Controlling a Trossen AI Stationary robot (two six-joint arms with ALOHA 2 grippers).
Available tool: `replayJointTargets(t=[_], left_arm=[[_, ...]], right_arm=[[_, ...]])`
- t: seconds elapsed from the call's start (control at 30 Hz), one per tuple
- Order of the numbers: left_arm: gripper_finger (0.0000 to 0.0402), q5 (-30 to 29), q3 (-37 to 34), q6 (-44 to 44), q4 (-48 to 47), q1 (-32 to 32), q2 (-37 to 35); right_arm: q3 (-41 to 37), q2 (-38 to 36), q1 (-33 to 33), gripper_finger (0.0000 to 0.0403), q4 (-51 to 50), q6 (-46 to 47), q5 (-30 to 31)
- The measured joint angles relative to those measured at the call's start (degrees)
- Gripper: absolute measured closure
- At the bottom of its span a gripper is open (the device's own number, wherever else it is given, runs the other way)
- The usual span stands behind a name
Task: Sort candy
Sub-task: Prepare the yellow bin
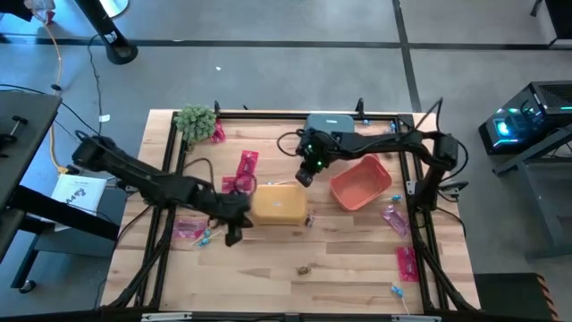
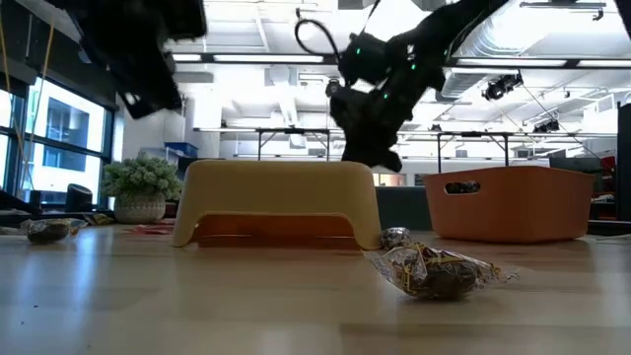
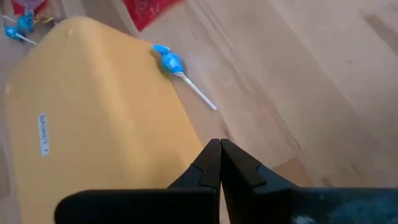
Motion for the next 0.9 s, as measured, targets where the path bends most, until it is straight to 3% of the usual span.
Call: replayJointTargets(t=[0.13, 0.37, 0.57, 0.9], left_arm=[[0.0401, -1.46, -0.02, -1.75, 3.50, 1.71, 8.23], [0.0401, -1.11, 0.00, -5.24, 20.63, 3.45, 18.50], [0.0401, -1.59, 1.36, -7.87, 21.21, 4.75, 23.45], [0.0401, -6.11, 2.49, -7.76, 19.42, 9.79, 26.54]], right_arm=[[-0.02, 1.97, -0.59, 0.0402, 0.45, 0.75, -2.77], [-0.02, 2.06, 0.63, 0.0402, 1.33, 1.61, -3.42], [-0.04, 4.15, 2.73, 0.0402, 2.06, 2.38, 1.12], [-0.13, 1.15, 2.78, 0.0402, 2.31, 5.88, -1.83]])
